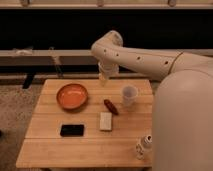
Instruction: Pick up the ceramic cup
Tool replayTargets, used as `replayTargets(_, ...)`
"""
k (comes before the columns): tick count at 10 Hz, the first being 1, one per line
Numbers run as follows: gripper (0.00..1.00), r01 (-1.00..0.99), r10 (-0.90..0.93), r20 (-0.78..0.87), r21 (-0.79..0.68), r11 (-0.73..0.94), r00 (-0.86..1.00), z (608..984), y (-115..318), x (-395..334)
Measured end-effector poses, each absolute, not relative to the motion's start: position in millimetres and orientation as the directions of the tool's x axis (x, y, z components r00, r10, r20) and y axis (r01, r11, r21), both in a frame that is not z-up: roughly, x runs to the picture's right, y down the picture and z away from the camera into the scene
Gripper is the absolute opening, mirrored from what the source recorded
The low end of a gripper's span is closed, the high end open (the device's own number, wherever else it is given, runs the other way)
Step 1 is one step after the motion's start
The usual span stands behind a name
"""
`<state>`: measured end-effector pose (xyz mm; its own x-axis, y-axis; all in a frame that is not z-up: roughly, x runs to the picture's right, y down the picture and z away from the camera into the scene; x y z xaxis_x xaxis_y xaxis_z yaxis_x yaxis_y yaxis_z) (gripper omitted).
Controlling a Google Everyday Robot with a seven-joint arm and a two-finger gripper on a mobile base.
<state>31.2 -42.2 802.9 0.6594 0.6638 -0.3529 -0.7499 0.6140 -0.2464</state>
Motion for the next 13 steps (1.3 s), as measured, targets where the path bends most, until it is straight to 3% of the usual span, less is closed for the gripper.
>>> replayTargets(4,0.69,-0.811,0.658,-0.484,-0.247,0.531,0.577,848.8,6.5,63.5)
replayTargets(10,0.69,-0.872,0.646,-0.597,-0.222,0.436,0.476,861.6,32.8,108.1)
replayTargets(12,0.63,-0.883,0.637,-0.618,-0.247,0.4,0.461,877.2,44.4,107.8)
replayTargets(13,0.54,-0.888,0.633,-0.628,-0.253,0.385,0.453,883.0,49.8,110.6)
